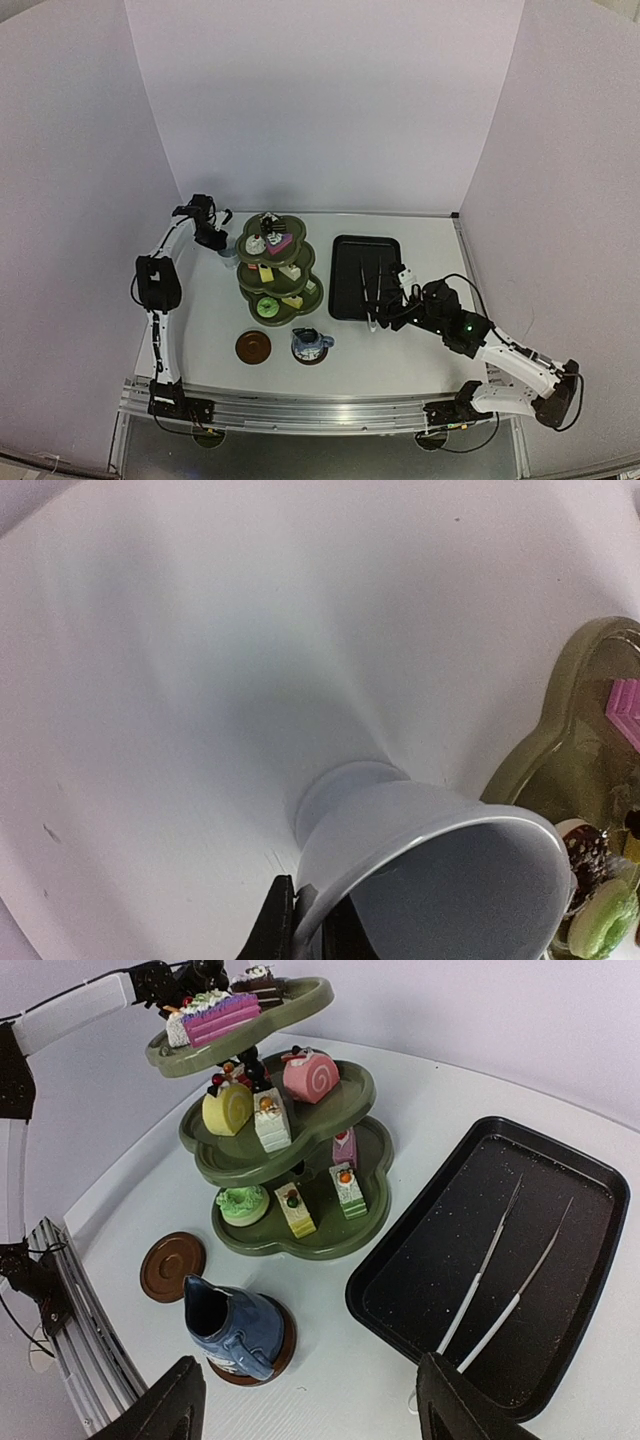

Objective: Serve the afternoon tea

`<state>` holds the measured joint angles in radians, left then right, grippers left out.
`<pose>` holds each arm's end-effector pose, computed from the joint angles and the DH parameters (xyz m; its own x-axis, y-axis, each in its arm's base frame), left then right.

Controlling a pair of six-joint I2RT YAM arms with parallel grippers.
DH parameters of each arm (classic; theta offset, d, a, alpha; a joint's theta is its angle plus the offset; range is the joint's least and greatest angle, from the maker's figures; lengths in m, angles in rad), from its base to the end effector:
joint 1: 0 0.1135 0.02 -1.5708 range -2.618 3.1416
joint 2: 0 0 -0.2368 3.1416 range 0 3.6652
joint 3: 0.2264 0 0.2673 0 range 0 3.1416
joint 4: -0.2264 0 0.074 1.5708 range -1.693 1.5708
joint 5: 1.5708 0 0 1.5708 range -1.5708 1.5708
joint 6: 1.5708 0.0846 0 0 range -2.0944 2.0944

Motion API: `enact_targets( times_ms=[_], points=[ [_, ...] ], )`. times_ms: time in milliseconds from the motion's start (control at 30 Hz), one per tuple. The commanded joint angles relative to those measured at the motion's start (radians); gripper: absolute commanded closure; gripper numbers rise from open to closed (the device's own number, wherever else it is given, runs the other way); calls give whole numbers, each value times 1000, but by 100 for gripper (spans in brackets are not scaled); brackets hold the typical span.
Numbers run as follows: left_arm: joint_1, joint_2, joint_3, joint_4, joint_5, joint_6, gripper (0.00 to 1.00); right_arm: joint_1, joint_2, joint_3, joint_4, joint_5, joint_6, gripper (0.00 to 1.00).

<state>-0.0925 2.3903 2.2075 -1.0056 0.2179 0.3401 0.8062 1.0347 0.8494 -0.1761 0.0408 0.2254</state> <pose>0.5146 -0.0661 0.1415 -0.8140 0.4026 -0.4187 0.4689 0.8809 -0.0646 0.2201 0.2245 0.2720 -0.3938 -0.0880 -0.9150 -0.6224 0.7580 0.1950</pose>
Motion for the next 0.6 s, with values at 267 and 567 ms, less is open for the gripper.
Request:
enact_targets(
  times_ms=[267, 567],
  points=[
    [56, -690, -635, -83, 1, -430, 100, 13, 97, 165, 1, -110, -97, 30],
    [23, -1128, -1034, -141, -36, -674, 100, 182, 331, 322, 26, -89, -217, 30]
  ],
)
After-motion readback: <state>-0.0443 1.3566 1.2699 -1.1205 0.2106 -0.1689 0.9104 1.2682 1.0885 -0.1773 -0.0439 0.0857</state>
